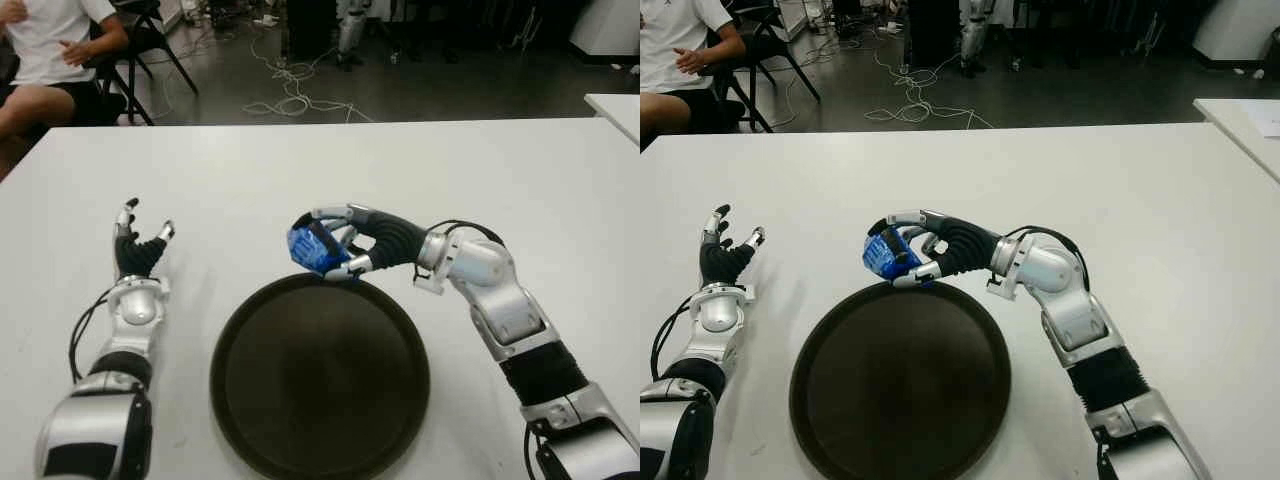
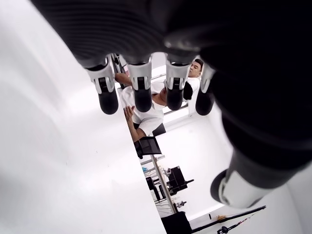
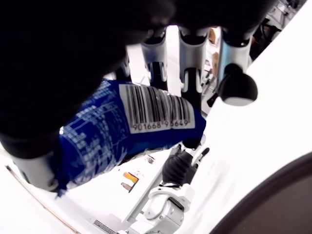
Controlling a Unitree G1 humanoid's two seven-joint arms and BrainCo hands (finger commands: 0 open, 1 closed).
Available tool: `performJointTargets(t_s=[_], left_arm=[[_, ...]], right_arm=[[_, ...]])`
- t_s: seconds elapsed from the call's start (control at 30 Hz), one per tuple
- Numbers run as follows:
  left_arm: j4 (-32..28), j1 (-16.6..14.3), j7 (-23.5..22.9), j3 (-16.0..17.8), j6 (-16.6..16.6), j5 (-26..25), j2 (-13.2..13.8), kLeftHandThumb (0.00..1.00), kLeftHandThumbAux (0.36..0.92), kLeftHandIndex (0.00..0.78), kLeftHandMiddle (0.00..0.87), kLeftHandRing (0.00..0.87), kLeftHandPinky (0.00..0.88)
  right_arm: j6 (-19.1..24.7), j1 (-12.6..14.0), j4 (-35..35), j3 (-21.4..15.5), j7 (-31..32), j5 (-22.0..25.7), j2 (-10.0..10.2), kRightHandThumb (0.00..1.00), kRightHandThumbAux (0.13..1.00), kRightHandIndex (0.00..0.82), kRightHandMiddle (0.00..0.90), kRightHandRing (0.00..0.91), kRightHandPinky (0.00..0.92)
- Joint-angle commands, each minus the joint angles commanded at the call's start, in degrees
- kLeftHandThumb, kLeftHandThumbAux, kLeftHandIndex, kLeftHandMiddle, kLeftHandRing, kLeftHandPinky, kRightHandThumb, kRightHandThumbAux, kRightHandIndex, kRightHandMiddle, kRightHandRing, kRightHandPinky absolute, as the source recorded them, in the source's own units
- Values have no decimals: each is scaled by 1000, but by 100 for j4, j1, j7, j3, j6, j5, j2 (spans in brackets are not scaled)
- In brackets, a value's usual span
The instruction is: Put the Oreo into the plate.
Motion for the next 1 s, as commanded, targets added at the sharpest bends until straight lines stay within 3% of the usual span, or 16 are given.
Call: performJointTargets(t_s=[0.23, 0.77, 0.9, 1.0], left_arm=[[-2, 8, 9, -29, 2, 31, 5, 0, 716, 41, 58, 39, 28], [-3, 5, 21, -55, 9, 47, 18, 0, 732, 35, 44, 25, 16], [4, -2, 57, -44, 23, 36, 15, 0, 716, 35, 48, 29, 16], [2, 1, 68, -45, 27, 35, 15, 0, 707, 35, 50, 28, 11]], right_arm=[[148, -17, -88, 30, 167, 139, -21, 735, 708, 440, 865, 857, 853], [27, -18, -201, 92, 27, -106, -71, 732, 709, 440, 880, 871, 854], [-690, -73, 320, 64, -141, -82, 188, 710, 716, 439, 848, 850, 847], [-874, -110, 508, 31, -39, 25, 184, 697, 720, 439, 821, 828, 823]])
